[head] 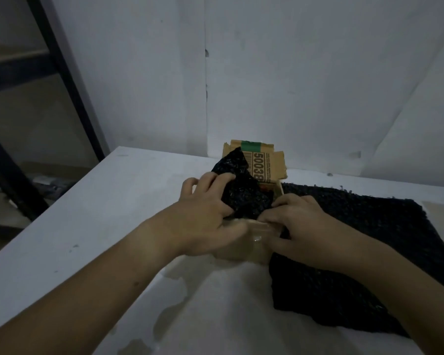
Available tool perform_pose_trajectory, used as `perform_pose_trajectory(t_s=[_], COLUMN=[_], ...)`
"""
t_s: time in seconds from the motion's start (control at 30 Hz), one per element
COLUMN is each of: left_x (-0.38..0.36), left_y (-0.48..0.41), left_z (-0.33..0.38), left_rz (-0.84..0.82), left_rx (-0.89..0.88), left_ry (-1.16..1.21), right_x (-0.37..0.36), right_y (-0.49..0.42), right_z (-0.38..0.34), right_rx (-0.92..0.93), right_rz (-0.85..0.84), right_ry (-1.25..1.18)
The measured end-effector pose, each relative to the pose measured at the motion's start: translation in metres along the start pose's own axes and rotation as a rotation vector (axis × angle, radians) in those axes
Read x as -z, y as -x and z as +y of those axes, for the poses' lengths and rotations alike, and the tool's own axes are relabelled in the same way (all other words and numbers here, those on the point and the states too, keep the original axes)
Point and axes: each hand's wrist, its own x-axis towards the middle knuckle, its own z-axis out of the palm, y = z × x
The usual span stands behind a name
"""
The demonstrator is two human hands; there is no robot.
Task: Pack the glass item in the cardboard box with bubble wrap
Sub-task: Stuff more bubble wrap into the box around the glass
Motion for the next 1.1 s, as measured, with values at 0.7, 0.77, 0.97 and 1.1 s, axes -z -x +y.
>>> perform_pose_trajectory(t_s=[0.7,0.77,0.97,1.1], left_x=[0.001,0.002,0.028,0.025], left_y=[-0.061,-0.059,-0.057,-0.058], left_z=[-0.011,-0.012,-0.029,-0.021], left_rz=[0.035,0.065,-0.094,-0.267], left_rx=[0.173,0.125,0.131,0.159], left_ry=[-0.282,-0.281,0.082,-0.083], right_x=[0.008,0.010,0.017,0.014], right_y=[-0.067,-0.070,-0.067,-0.071], right_z=[0.025,0.026,0.034,0.035], right_rx=[-0.303,-0.311,-0.277,-0.309], right_rz=[-0.176,-0.241,-0.172,-0.216], right_ry=[0.112,0.119,0.200,0.158])
